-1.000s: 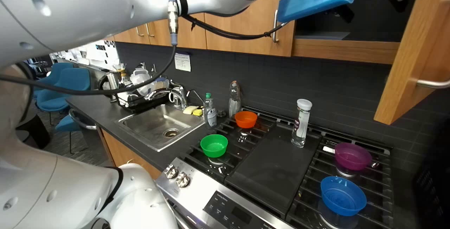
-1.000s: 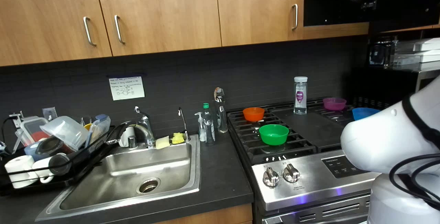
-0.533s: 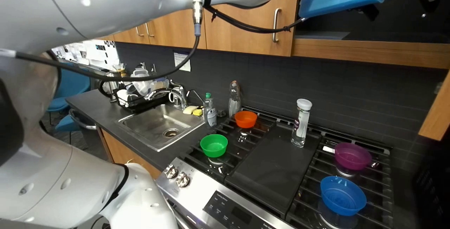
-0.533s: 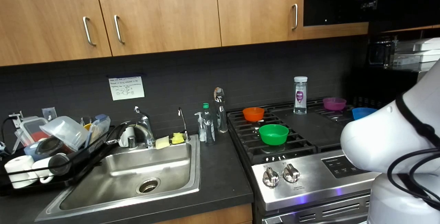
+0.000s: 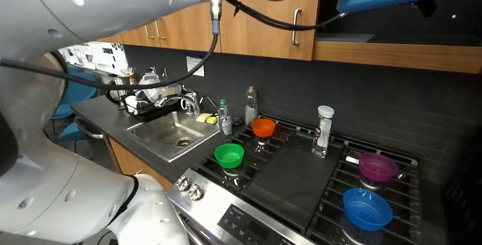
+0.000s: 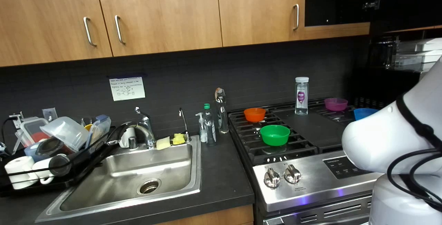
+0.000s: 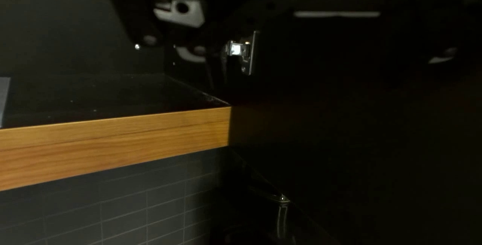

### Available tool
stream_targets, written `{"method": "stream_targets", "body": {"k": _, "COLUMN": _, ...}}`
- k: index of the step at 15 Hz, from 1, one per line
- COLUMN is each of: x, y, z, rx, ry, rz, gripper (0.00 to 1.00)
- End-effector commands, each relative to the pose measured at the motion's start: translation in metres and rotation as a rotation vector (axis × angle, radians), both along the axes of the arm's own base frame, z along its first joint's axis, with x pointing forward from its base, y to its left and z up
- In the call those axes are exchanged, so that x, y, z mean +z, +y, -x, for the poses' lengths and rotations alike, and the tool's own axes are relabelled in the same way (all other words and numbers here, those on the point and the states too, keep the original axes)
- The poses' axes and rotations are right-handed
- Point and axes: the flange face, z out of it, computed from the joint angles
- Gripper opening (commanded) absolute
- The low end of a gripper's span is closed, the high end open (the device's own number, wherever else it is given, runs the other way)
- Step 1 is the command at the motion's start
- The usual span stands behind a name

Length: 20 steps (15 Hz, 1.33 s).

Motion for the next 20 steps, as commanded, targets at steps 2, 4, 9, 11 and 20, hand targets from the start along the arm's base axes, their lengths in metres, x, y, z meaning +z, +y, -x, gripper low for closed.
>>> {"method": "stream_targets", "body": {"k": 2, "x": 0.0, "y": -0.016, "z": 0.005, "rx": -0.02, "ry": -0.001, "rz": -0.044, "gripper": 1.0}}
{"method": "stream_targets", "body": {"k": 4, "x": -0.008, "y": -0.022, "z": 0.005, "rx": -0.027, "ry": 0.006, "rz": -0.067, "gripper": 1.0}}
{"method": "stream_targets", "body": {"k": 9, "x": -0.027, "y": -0.039, "z": 0.001, "rx": -0.05, "ry": 0.041, "rz": -0.106, "gripper": 1.0}}
{"method": "stream_targets", "body": {"k": 11, "x": -0.034, "y": -0.049, "z": 0.001, "rx": -0.065, "ry": 0.052, "rz": -0.122, "gripper": 1.0}}
{"method": "stream_targets", "body": {"k": 20, "x": -0.057, "y": -0.079, "z": -0.004, "rx": -0.118, "ry": 0.075, "rz": -0.176, "gripper": 1.0}}
